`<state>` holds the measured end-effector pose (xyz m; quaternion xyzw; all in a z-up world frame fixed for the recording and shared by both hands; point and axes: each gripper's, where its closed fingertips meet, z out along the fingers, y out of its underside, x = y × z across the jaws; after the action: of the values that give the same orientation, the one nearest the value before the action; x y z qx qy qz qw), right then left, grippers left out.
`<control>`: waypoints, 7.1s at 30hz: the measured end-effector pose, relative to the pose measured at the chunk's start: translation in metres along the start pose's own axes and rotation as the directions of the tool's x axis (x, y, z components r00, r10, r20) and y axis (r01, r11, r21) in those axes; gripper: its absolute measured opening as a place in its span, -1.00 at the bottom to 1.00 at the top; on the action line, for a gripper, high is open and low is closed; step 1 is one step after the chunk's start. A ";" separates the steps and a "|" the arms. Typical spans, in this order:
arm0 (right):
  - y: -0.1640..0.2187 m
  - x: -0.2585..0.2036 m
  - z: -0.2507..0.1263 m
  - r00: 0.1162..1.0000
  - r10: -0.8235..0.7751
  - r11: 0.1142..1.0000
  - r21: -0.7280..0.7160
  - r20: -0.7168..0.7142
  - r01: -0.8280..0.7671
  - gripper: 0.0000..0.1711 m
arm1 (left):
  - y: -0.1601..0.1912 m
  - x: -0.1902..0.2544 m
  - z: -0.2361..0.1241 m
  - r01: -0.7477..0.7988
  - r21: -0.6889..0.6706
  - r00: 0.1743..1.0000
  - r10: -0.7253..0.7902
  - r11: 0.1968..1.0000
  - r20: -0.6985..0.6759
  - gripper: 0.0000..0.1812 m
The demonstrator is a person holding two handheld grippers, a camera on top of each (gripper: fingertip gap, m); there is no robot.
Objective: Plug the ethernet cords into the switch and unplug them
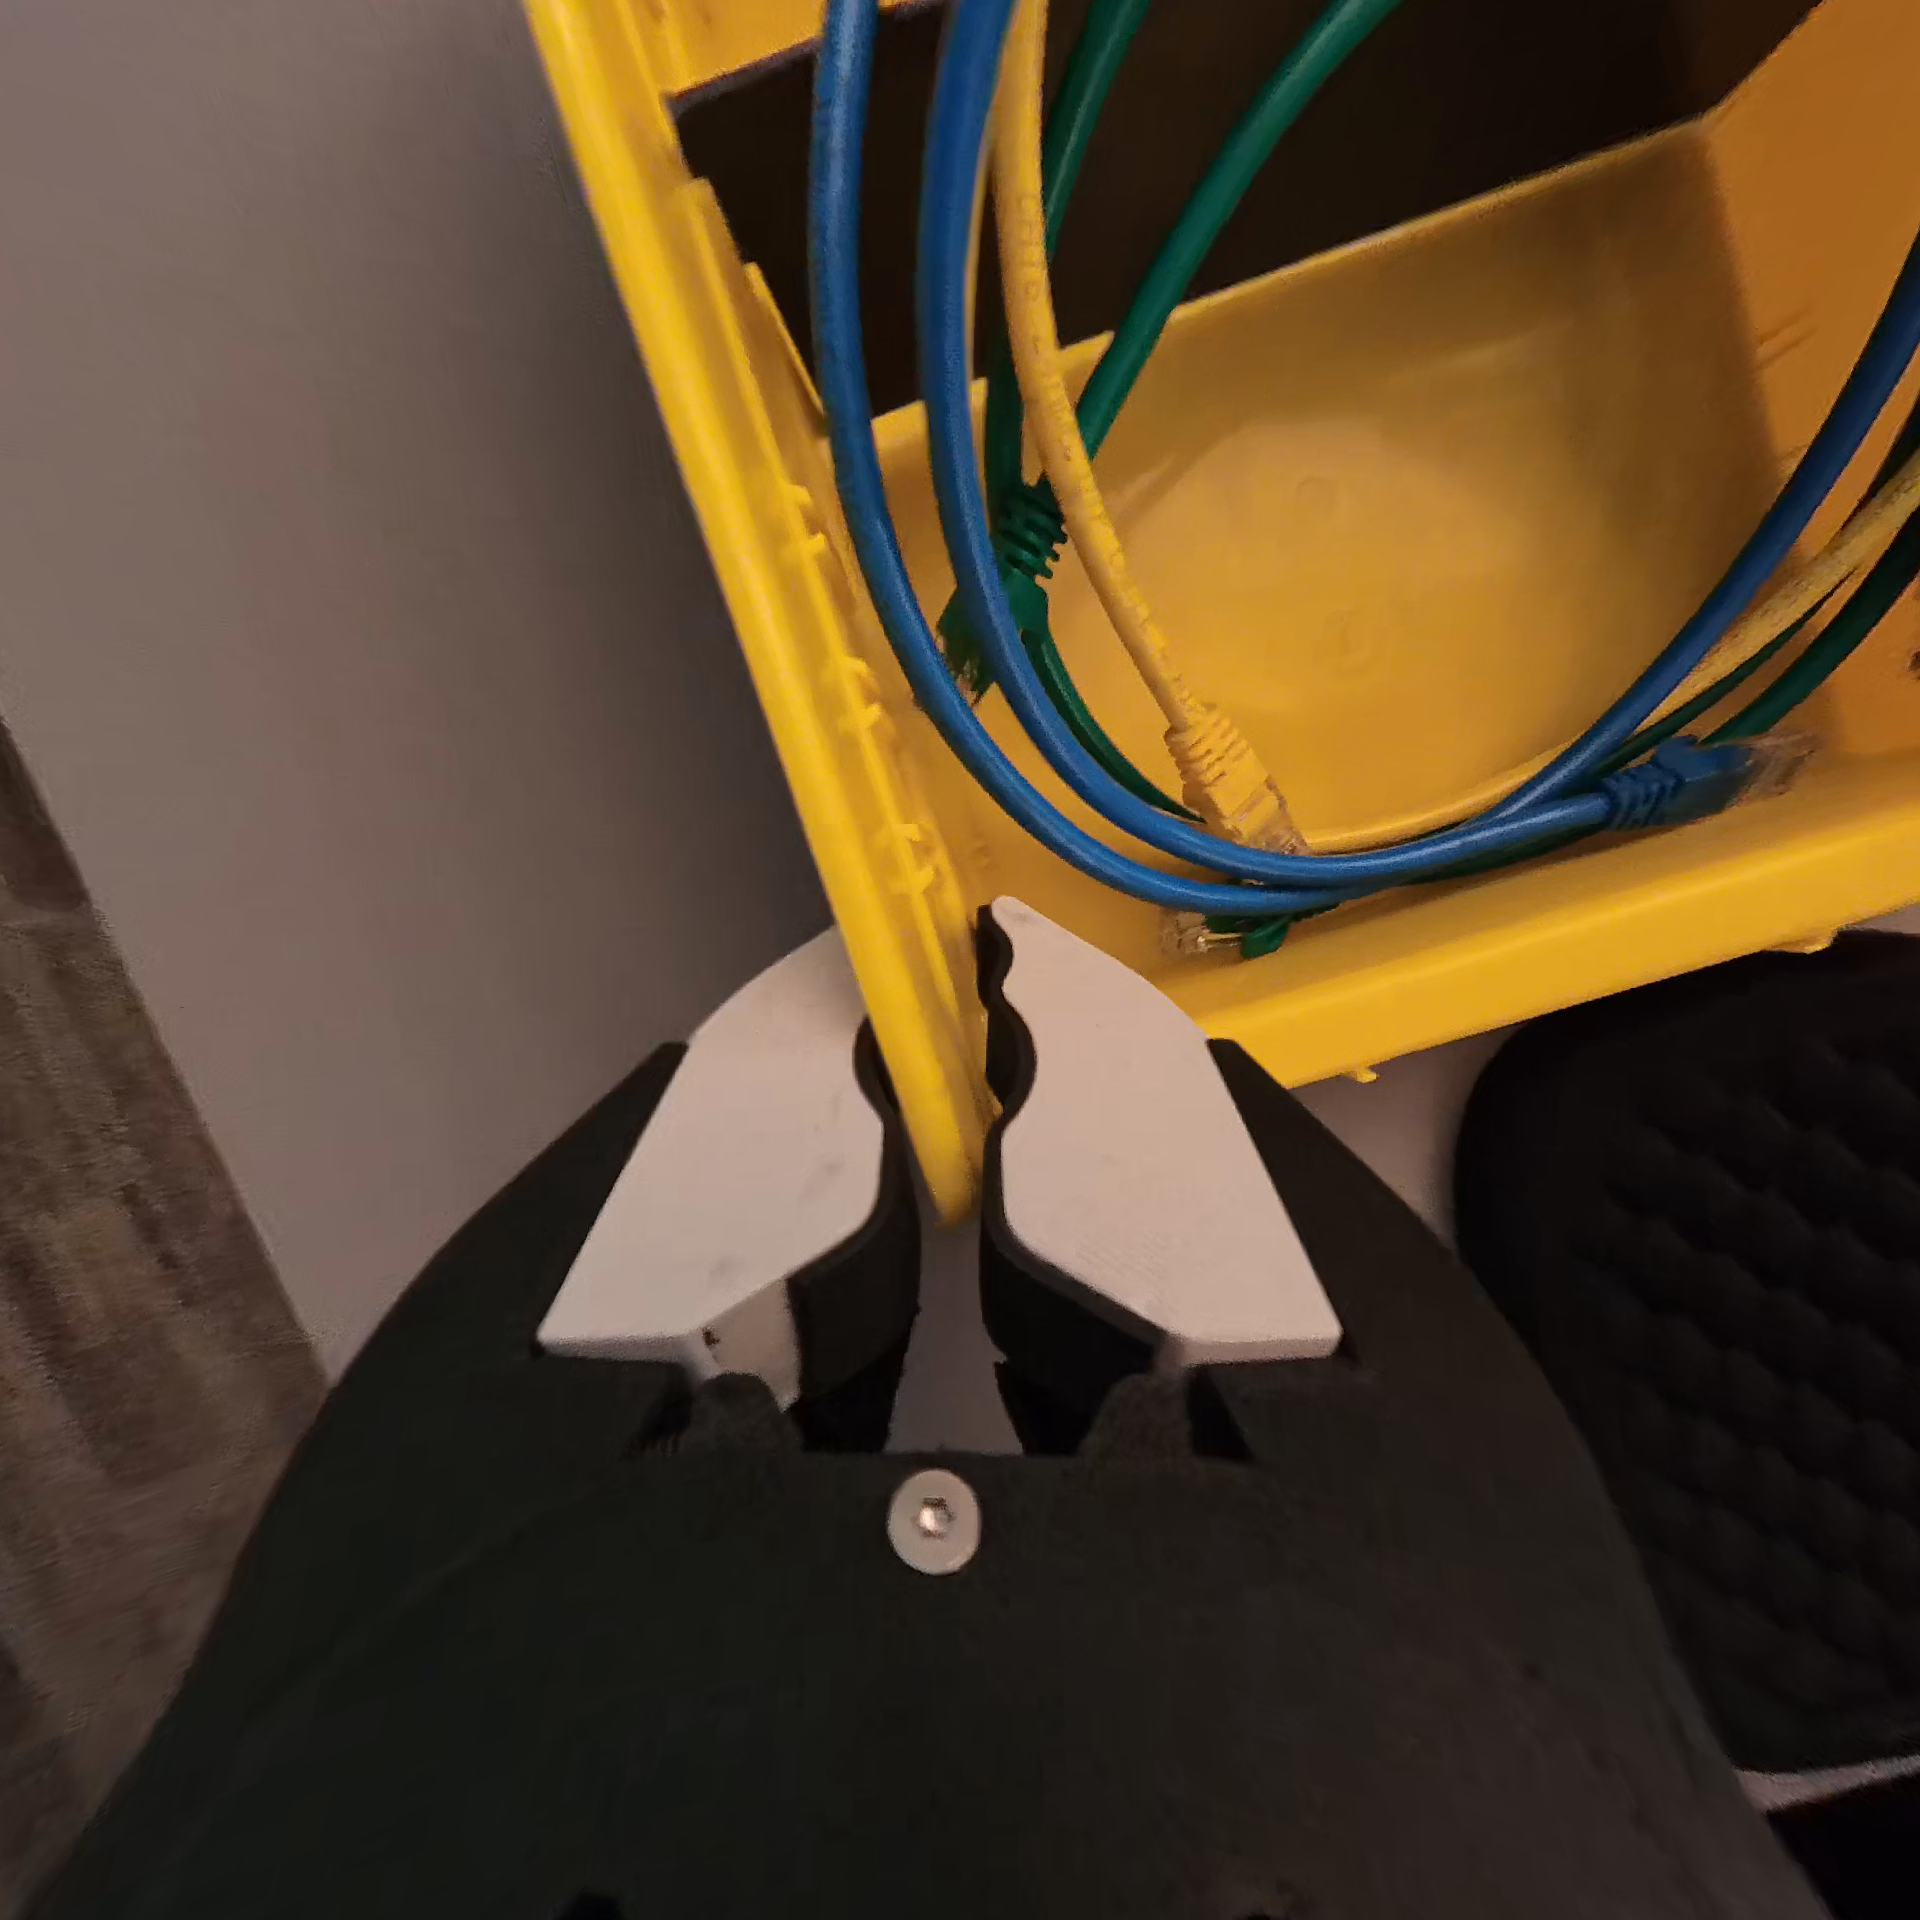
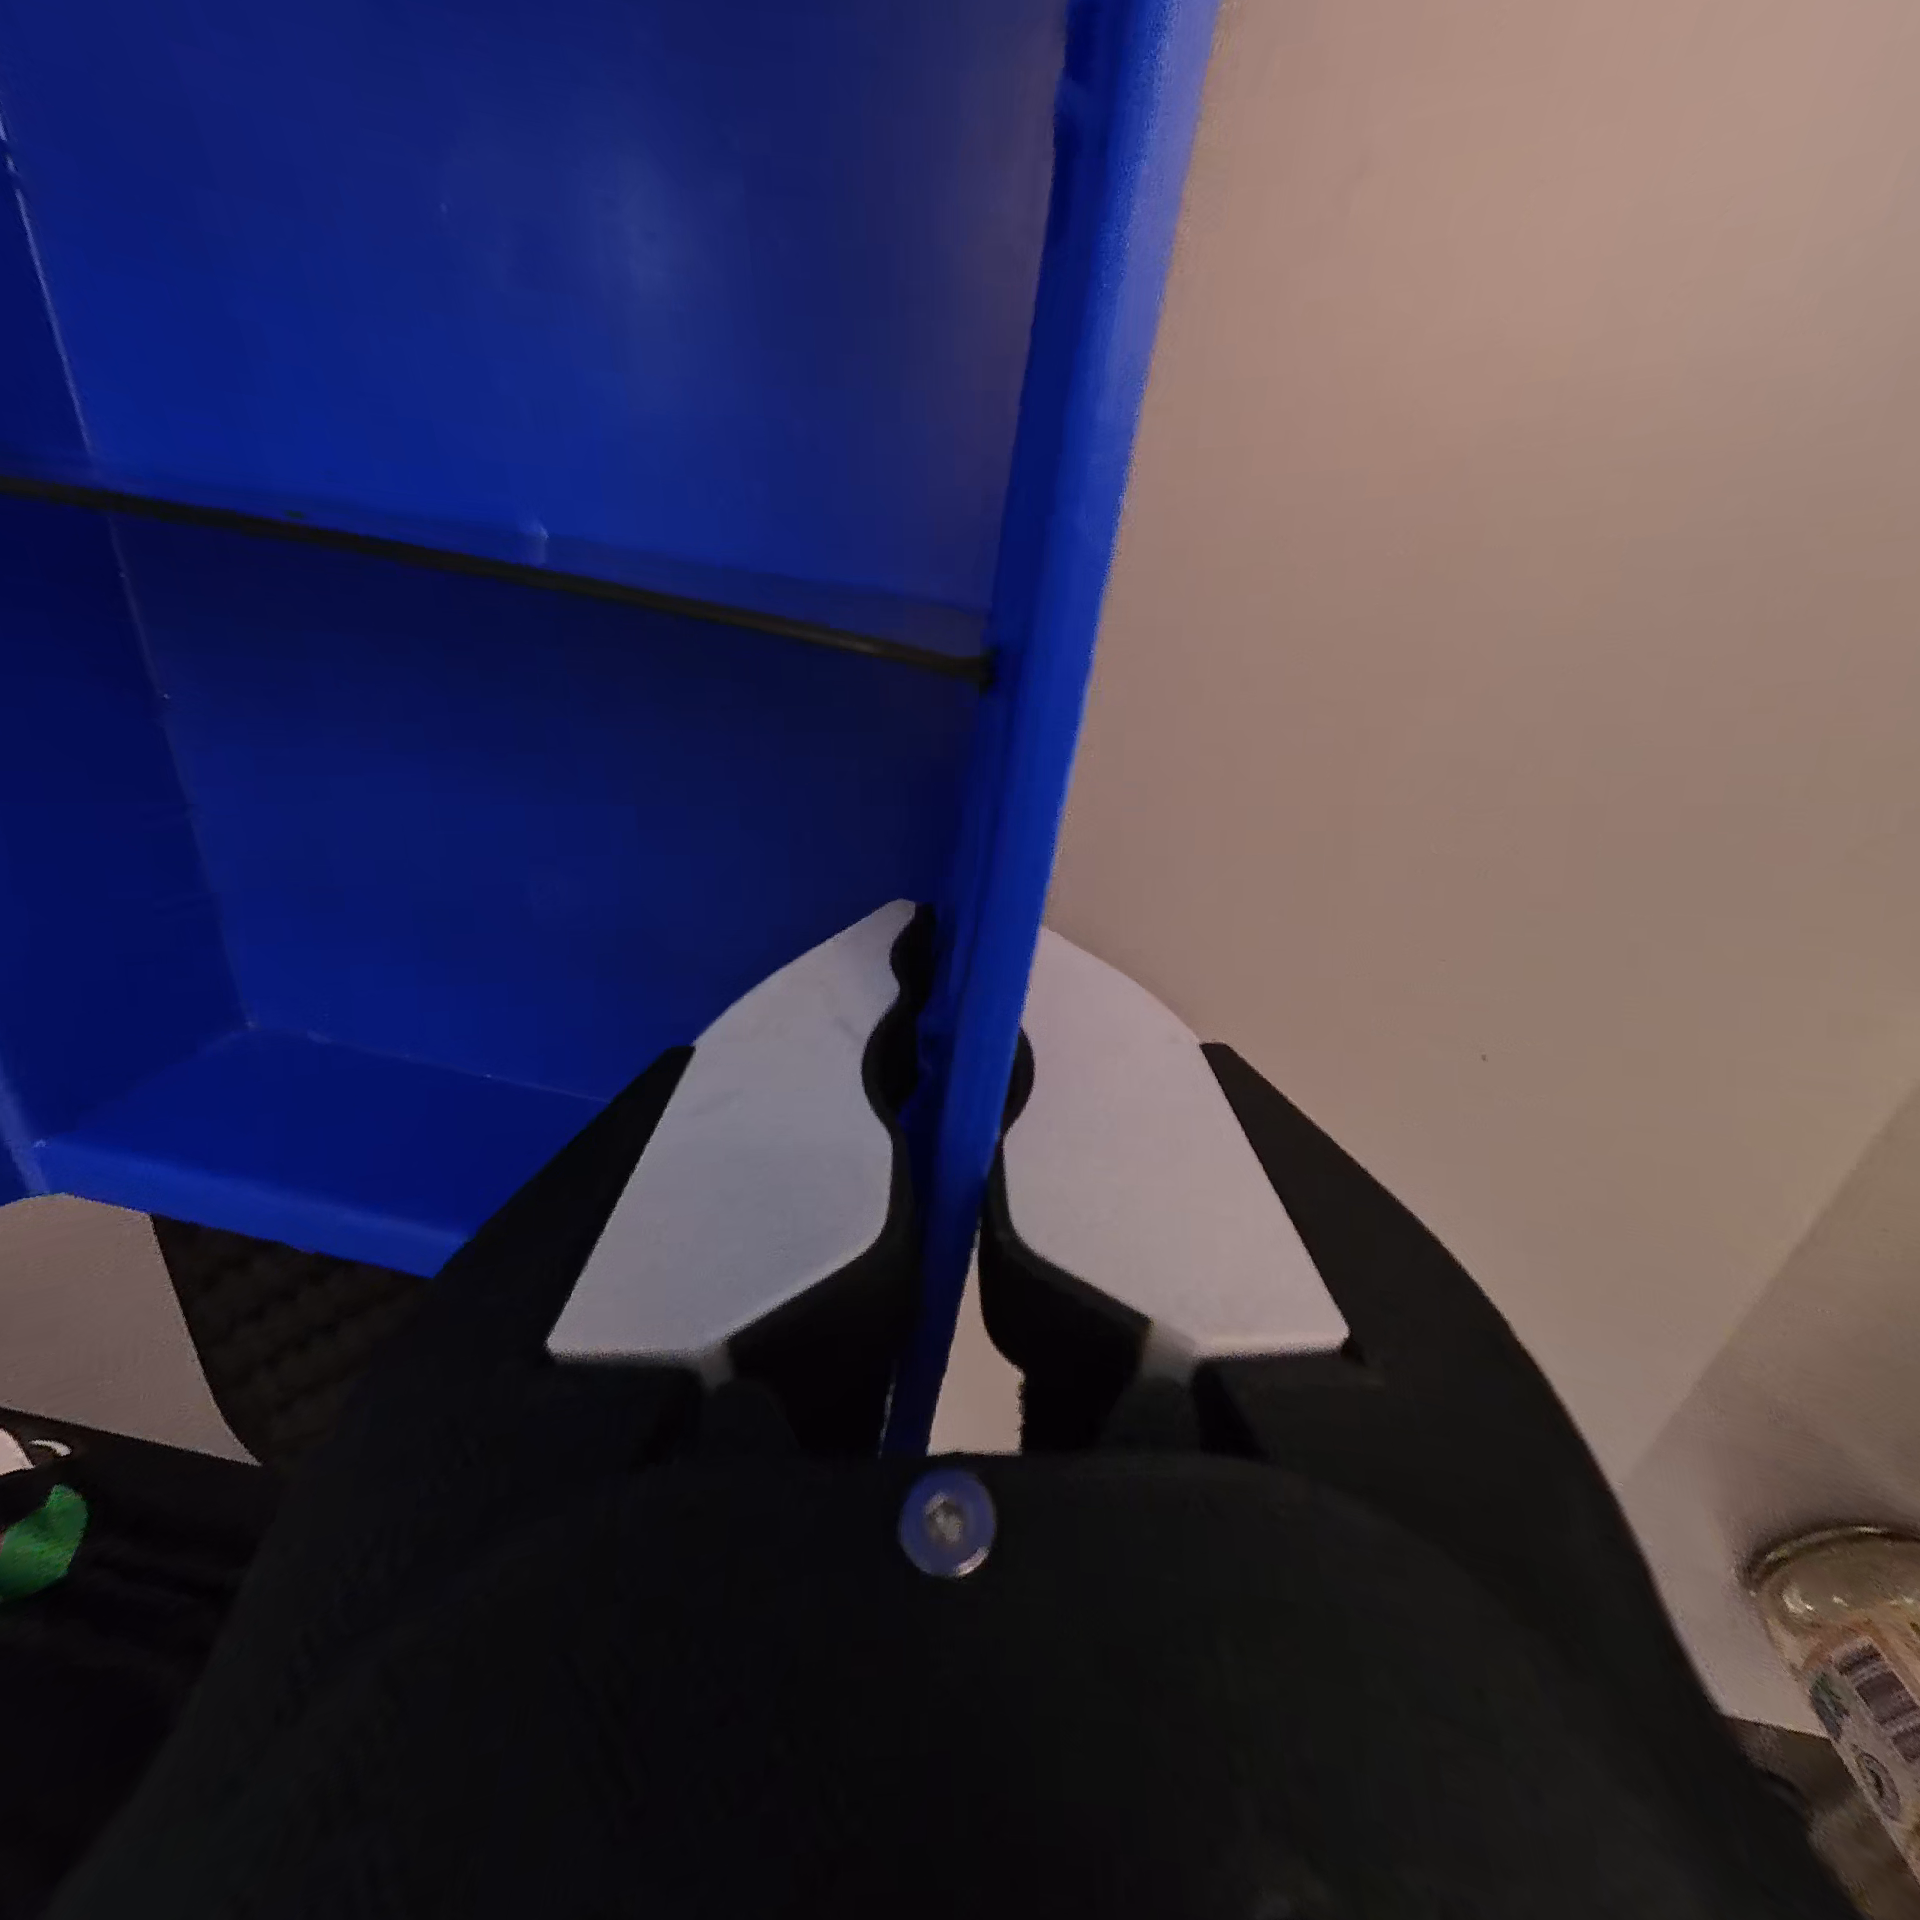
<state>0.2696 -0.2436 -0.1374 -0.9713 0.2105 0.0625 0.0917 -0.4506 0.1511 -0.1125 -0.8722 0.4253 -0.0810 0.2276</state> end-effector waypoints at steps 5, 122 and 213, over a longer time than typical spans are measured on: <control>-0.003 0.004 -0.005 0.996 -0.050 0.996 0.064 -0.069 0.054 -0.83 | -0.003 -0.005 -0.011 0.056 0.069 0.998 -0.056 0.996 0.004 -0.92; -0.078 -0.192 -0.231 0.652 -0.706 -0.118 0.954 -0.276 0.276 -0.55 | -0.131 0.018 -0.082 -0.416 0.061 0.826 0.349 0.907 0.443 -0.94; -0.174 -0.206 -0.193 0.792 0.084 0.189 0.790 -0.604 0.583 -0.32 | -0.144 0.027 -0.005 -0.292 0.198 0.928 0.227 0.936 0.297 -0.57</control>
<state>0.1727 -0.0459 0.1105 -0.6980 0.0472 -0.3639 0.6149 -0.3335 0.2051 -0.0423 -0.7770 0.4898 0.0187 0.3951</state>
